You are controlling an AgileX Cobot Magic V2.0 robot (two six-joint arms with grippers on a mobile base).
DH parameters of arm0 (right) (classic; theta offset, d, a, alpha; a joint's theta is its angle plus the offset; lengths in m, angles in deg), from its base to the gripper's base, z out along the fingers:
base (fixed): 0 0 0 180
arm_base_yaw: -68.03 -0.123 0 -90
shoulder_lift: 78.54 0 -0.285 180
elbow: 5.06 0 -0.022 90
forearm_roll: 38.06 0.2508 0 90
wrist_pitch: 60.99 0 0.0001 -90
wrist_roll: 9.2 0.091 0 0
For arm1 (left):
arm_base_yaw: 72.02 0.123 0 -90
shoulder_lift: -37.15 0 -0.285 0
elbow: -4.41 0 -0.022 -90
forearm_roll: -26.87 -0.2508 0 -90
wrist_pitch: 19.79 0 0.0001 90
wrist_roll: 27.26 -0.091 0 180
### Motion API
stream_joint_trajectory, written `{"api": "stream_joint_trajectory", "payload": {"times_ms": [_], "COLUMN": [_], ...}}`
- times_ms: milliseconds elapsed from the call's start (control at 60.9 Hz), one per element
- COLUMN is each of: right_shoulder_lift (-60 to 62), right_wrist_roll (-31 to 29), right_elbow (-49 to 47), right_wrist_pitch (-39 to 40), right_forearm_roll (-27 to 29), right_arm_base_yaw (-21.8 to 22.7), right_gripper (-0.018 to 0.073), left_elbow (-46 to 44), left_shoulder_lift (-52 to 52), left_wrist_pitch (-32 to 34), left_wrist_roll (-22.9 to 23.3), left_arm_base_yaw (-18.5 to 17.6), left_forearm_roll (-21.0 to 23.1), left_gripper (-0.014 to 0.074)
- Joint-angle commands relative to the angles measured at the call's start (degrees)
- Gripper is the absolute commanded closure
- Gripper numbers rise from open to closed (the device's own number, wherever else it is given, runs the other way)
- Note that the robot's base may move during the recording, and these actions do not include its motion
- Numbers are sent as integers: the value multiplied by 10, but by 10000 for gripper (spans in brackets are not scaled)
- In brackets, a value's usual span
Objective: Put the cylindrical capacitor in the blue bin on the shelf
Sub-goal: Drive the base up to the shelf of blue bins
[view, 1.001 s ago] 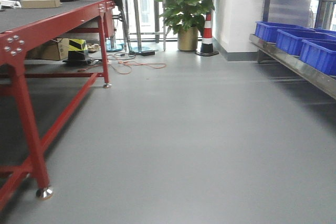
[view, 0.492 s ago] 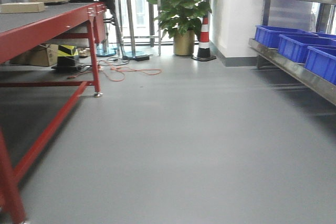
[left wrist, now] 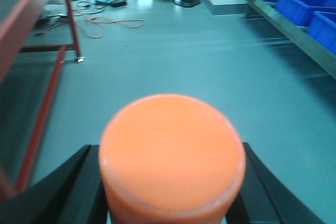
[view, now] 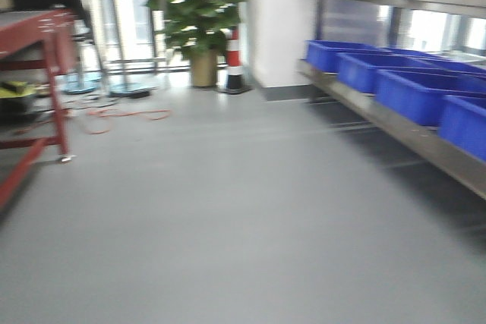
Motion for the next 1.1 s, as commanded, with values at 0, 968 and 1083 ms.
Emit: {"api": "stream_joint_trajectory", "payload": {"times_ms": [0,968,1083], "right_shoulder_lift": [0,0,0], "right_wrist_roll": [-2,-2,-2], "right_elbow": [0,0,0], "right_wrist_pitch": [16,16,16], "right_forearm_roll": [-1,-1,-1], "right_arm_base_yaw": [-1,-1,-1], "right_gripper": [659,659,659], "left_elbow": [0,0,0], "left_shoulder_lift": [-2,-2,-2], "left_wrist_pitch": [15,15,15], "left_wrist_roll": [1,1,1], "left_arm_base_yaw": [-4,-4,-4], "left_forearm_roll": [0,0,0], "left_gripper": [707,707,707]}}
